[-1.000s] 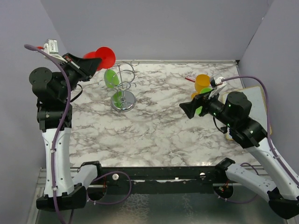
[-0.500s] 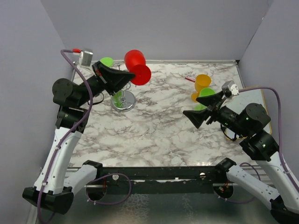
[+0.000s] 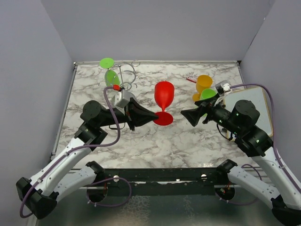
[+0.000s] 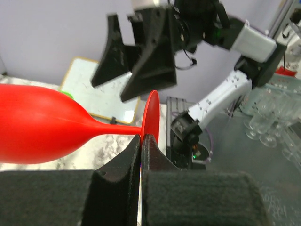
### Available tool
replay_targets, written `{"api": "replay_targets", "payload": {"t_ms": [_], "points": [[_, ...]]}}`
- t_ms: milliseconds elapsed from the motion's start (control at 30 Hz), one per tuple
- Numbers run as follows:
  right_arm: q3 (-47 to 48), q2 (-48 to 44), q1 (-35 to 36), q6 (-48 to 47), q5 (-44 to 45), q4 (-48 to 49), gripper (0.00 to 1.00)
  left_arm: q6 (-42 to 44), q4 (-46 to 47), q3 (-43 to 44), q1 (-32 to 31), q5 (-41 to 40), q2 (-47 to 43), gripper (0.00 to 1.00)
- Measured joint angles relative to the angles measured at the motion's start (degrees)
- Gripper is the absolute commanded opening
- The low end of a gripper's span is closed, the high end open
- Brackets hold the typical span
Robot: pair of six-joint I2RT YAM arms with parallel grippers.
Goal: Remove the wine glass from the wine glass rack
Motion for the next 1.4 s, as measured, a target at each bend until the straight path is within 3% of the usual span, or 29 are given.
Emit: {"api": "replay_targets", "payload": {"t_ms": [367, 700, 900, 1033, 1200, 1400], "points": [[1.5, 7.7, 0.0, 1.0, 5.0, -5.2, 1.00, 4.7, 1.6, -9.0, -7.5, 3.9, 2.8, 0.00], [22.8, 18.9, 0.0, 3.2, 3.2, -16.2, 1.00, 21.6, 2.4, -18.8, -11.4, 0.6, -11.0, 0.00], [29.4, 25.5, -0.1, -0.2, -9.6, -18.4, 0.99, 25.6, 3.4, -20.0, -11.5, 1.0, -12.3, 0.00], [31.9, 30.6, -0.1, -1.2, -17.7, -21.2, 0.91, 26.1, 3.3, -21.0, -11.5, 2.8, -11.5, 0.00], [29.6, 32.6, -0.1, -1.1, -25.3, -24.9, 0.88, 26.5, 3.3, -22.5, -11.5, 5.2, -11.9, 0.00], [24.6, 32.7, -0.1, -1.1, -32.5, -26.3, 0.78, 29.7, -1.8, -22.5, -11.5, 9.0, -11.8, 0.00]]}}
